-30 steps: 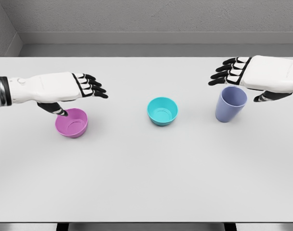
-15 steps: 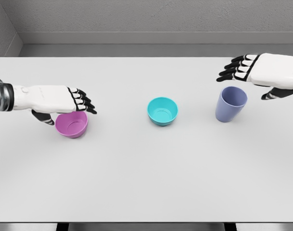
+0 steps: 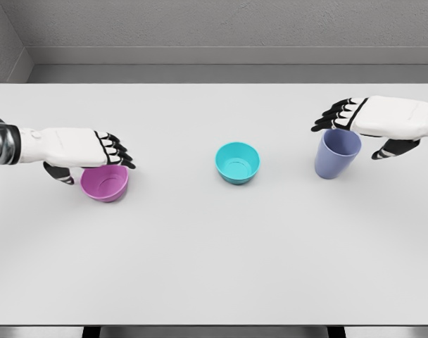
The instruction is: Stacking bowl and cup with both arms
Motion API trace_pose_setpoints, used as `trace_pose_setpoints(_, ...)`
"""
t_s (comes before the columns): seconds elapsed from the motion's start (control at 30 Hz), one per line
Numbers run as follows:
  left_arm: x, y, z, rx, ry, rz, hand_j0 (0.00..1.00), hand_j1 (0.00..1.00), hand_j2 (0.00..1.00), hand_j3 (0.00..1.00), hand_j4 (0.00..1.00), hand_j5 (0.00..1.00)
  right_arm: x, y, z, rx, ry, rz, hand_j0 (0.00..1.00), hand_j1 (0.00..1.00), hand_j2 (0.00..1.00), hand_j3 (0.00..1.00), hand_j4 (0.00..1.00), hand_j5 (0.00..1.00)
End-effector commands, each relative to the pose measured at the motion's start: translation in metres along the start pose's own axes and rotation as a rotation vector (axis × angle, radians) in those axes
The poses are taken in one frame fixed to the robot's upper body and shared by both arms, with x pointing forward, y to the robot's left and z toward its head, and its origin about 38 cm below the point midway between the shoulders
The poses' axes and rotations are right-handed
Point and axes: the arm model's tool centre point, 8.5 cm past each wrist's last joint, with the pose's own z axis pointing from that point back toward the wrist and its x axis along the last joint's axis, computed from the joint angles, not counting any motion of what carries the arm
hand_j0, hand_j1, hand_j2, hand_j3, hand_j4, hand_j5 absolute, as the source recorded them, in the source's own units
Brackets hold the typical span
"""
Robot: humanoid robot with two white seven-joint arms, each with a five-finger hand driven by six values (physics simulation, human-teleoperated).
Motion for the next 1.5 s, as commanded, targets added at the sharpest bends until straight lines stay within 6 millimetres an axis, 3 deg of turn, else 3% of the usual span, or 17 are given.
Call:
trace_pose_setpoints(0.0, -0.001, -0.001, 0.001, 0.0, 0.003, 0.004, 1.0, 1.0, 1.0, 1.0, 1.0, 1.0, -0.004, 0.004, -0.004, 0.002, 0.009, -0.013, 1.0, 1.0, 1.0, 1.0, 1.0, 1.0)
trace_pose_setpoints(0.37, 0.004, -0.005, -0.007, -0.014, -0.018, 0.01, 1.0, 1.0, 1.0, 1.0, 1.0, 1.0, -0.025, 0.013, 0.004, 0.01, 0.068, -0.06, 1.0, 1.0, 1.0, 1.0, 1.0, 1.0)
trace_pose_setpoints(0.63, -0.001, -0.011, -0.009, -0.025, -0.006, 0.024, 1.0, 1.0, 1.0, 1.0, 1.0, 1.0, -0.026, 0.014, 0.005, 0.009, 0.072, -0.063, 1.0, 1.0, 1.0, 1.0, 1.0, 1.0)
trace_pose_setpoints(1.0, -0.006, -0.016, -0.015, -0.028, 0.0, 0.05, 1.0, 1.0, 1.0, 1.0, 1.0, 1.0, -0.02, 0.011, -0.016, -0.002, 0.029, -0.064, 1.0, 1.0, 1.0, 1.0, 1.0, 1.0)
trace_pose_setpoints(1.37, -0.006, -0.024, -0.019, -0.046, 0.004, 0.054, 1.0, 1.0, 1.0, 1.0, 1.0, 1.0, -0.018, 0.016, -0.022, 0.007, 0.018, -0.074, 1.0, 1.0, 1.0, 1.0, 1.0, 1.0)
trace_pose_setpoints(1.47, -0.005, -0.023, -0.022, -0.043, 0.0, 0.054, 1.0, 1.0, 1.0, 1.0, 1.0, 1.0, -0.028, 0.023, -0.022, 0.012, 0.043, -0.105, 1.0, 1.0, 1.0, 1.0, 1.0, 1.0)
